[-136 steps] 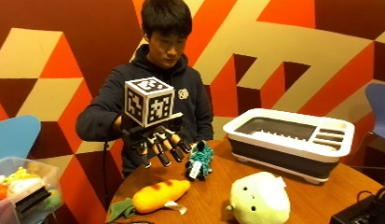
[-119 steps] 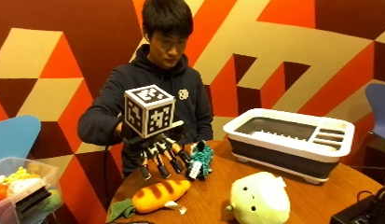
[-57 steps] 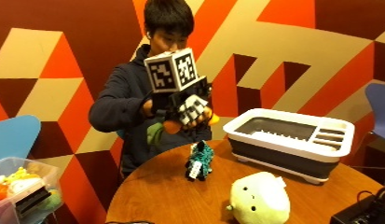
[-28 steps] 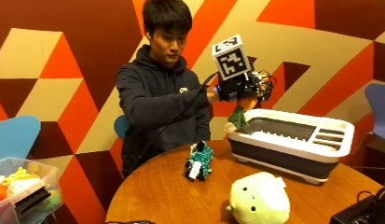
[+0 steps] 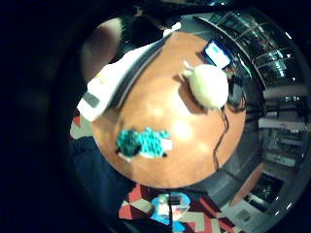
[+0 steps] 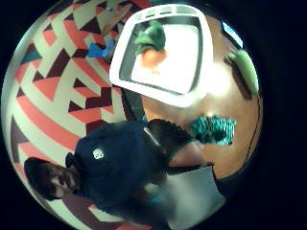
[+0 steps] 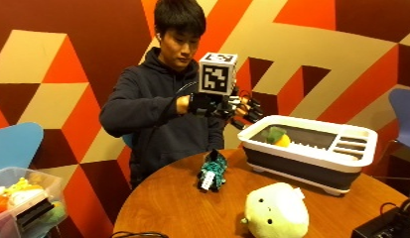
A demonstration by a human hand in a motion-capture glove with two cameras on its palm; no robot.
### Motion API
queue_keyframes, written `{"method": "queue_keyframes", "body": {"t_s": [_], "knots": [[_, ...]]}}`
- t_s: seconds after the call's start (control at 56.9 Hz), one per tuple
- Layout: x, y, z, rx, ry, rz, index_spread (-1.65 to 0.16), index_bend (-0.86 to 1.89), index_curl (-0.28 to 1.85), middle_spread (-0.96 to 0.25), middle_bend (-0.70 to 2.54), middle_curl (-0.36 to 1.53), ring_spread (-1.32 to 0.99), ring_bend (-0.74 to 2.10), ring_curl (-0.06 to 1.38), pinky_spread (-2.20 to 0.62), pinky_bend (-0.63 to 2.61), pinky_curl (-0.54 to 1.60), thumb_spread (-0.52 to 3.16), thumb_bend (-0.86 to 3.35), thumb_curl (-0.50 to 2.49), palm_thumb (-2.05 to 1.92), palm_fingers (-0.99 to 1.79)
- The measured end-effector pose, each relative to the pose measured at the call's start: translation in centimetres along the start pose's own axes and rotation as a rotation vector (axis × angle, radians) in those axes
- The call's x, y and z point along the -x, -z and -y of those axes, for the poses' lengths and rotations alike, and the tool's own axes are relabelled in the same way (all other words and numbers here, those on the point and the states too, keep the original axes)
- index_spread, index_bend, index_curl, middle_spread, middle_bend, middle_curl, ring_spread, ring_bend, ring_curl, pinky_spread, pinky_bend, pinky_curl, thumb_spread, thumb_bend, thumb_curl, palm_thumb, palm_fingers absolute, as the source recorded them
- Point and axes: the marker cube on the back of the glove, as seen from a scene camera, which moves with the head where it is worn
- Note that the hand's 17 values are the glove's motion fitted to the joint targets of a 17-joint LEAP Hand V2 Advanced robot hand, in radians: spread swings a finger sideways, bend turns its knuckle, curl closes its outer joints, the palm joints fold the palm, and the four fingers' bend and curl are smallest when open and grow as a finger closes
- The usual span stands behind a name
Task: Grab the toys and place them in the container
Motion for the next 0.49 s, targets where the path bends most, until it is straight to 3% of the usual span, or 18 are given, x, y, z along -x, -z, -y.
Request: {"method": "queue_keyframes", "body": {"t_s": [0.123,0.351,0.422,0.492], "knots": [[-2.8,-2.8,-2.9,0.063,-0.102,0.006,-0.23,0.11,0.28,-0.03,0.15,0.45,-0.04,0.24,0.23,0.03,0.80,0.36,1.22,-0.02,0.38,0.06,-0.21],[-3.8,-8.3,-3.8,0.122,-0.094,0.064,-0.23,0.12,0.26,-0.02,0.19,0.41,-0.03,0.22,0.25,0.04,0.73,0.34,1.22,0.01,0.37,0.15,-0.10],[-3.5,-9.0,-3.5,0.080,-0.076,0.024,-0.22,0.14,0.25,-0.04,0.26,0.43,-0.09,0.39,0.28,0.02,0.71,0.32,1.24,0.03,0.38,0.22,0.20],[-3.0,-9.0,-3.1,0.021,-0.052,0.016,-0.22,0.18,0.25,-0.10,0.43,0.49,-0.21,0.63,0.31,-0.13,0.69,0.28,1.29,0.07,0.39,0.31,0.71]]}}
